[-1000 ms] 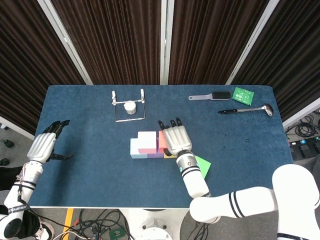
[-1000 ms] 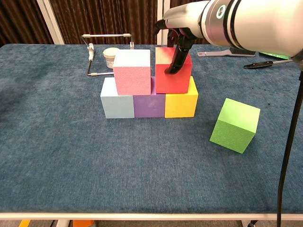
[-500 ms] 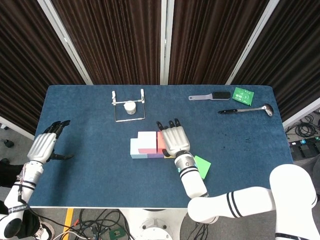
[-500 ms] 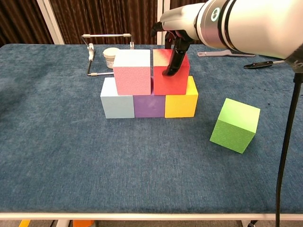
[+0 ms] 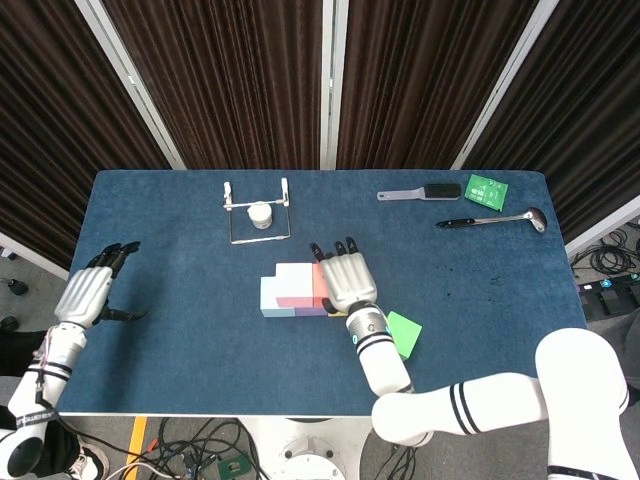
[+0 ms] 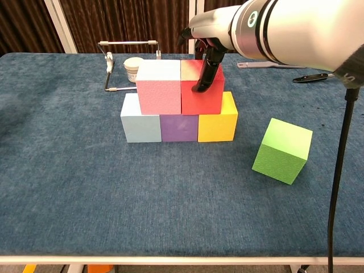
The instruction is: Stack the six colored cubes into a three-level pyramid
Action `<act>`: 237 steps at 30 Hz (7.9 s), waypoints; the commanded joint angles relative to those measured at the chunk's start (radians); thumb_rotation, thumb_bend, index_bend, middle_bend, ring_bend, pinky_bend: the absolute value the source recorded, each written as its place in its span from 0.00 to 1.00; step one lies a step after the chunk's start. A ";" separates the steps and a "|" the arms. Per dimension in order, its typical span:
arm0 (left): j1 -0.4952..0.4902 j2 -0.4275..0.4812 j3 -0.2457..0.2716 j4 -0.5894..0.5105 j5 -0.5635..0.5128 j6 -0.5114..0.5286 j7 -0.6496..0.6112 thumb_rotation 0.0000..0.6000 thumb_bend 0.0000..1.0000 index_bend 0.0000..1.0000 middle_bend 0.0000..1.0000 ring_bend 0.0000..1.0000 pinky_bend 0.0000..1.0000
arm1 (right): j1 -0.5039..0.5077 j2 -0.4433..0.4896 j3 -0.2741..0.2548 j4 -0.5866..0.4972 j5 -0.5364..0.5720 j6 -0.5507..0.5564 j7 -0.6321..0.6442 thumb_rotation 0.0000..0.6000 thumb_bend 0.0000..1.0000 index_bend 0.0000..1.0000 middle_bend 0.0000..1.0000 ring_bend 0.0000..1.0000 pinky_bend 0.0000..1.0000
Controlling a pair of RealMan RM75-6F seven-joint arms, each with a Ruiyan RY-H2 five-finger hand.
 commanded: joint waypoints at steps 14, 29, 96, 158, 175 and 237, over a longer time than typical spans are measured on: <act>0.000 -0.002 -0.001 0.002 0.000 0.002 0.000 1.00 0.03 0.07 0.11 0.00 0.14 | -0.018 0.018 -0.001 -0.015 -0.029 -0.019 0.032 1.00 0.11 0.00 0.02 0.00 0.00; -0.004 0.001 -0.007 -0.021 -0.010 0.005 0.028 1.00 0.03 0.07 0.11 0.00 0.14 | -0.193 0.292 -0.058 -0.277 -0.296 0.007 0.191 1.00 0.10 0.00 0.07 0.00 0.00; -0.018 -0.079 -0.019 -0.085 -0.150 0.056 0.273 1.00 0.03 0.07 0.11 0.00 0.14 | -0.553 0.355 -0.423 0.370 -1.617 -0.330 0.933 1.00 0.12 0.00 0.52 0.04 0.00; 0.028 -0.015 -0.028 -0.059 -0.037 0.076 0.057 1.00 0.03 0.07 0.11 0.00 0.14 | 0.331 0.419 0.044 -0.222 0.376 -0.018 -0.057 1.00 0.12 0.00 0.76 0.22 0.00; 0.037 -0.014 -0.024 -0.028 -0.023 0.070 0.008 1.00 0.03 0.07 0.11 0.00 0.14 | 0.434 0.232 0.103 -0.123 0.481 0.165 -0.153 1.00 0.12 0.00 0.77 0.23 0.00; 0.048 -0.015 -0.014 0.012 -0.006 0.050 -0.049 1.00 0.03 0.08 0.11 0.00 0.14 | 0.323 0.038 0.235 -0.027 0.385 0.245 -0.295 1.00 0.10 0.00 0.35 0.13 0.00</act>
